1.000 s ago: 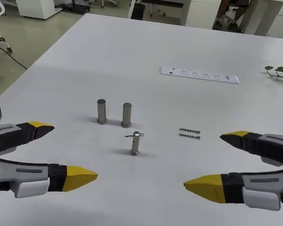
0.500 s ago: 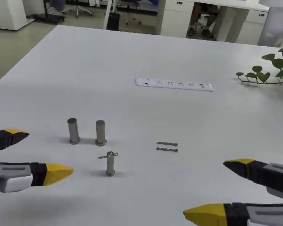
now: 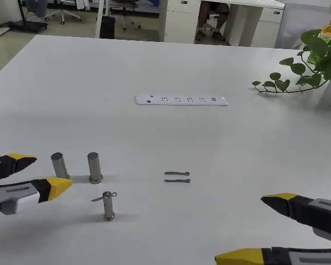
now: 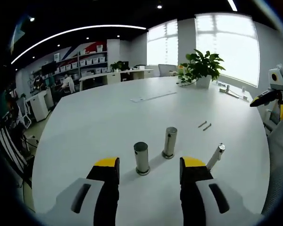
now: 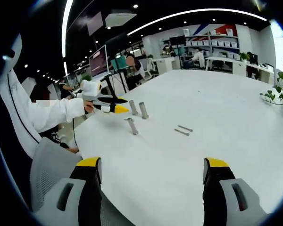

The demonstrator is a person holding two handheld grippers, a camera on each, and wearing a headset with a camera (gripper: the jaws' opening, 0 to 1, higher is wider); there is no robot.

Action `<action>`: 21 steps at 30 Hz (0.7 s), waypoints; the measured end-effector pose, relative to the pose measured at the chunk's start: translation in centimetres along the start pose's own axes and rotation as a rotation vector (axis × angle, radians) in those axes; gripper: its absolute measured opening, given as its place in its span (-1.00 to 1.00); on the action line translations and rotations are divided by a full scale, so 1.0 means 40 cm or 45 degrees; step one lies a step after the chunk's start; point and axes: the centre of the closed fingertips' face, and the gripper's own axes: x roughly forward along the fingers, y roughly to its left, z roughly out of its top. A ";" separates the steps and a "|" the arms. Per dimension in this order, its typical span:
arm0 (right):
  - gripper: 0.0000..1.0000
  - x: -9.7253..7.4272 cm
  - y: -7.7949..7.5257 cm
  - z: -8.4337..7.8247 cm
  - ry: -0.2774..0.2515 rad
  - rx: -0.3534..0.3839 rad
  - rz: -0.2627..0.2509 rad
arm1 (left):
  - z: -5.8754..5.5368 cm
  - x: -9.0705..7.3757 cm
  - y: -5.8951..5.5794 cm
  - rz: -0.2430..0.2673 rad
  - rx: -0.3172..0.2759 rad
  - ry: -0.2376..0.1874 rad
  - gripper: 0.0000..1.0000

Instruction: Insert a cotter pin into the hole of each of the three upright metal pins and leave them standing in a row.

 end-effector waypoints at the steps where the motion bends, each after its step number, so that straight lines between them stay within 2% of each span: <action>1: 0.74 0.000 -0.003 0.000 0.002 0.000 -0.003 | -0.003 0.007 0.004 0.014 0.019 0.018 -0.11; 5: 0.70 0.002 -0.015 -0.002 0.005 0.009 -0.016 | -0.006 0.029 0.019 0.064 0.000 0.026 -0.28; 10: 0.67 0.004 -0.016 -0.002 -0.005 0.018 -0.016 | -0.005 0.038 0.036 0.112 -0.037 0.018 -0.55; 12: 0.65 0.006 -0.013 -0.002 0.000 0.008 -0.013 | -0.005 0.037 0.046 0.138 -0.022 0.019 -0.70; 14: 0.64 0.007 -0.008 -0.003 0.006 0.000 -0.007 | -0.002 0.041 0.042 0.120 -0.042 0.002 -0.74; 19: 0.63 0.010 0.001 -0.009 0.016 -0.004 -0.005 | -0.005 0.045 0.040 0.095 -0.031 -0.001 -0.80; 21: 0.63 0.011 0.006 -0.014 0.022 -0.007 -0.005 | -0.008 0.041 0.037 0.056 -0.076 -0.004 -0.80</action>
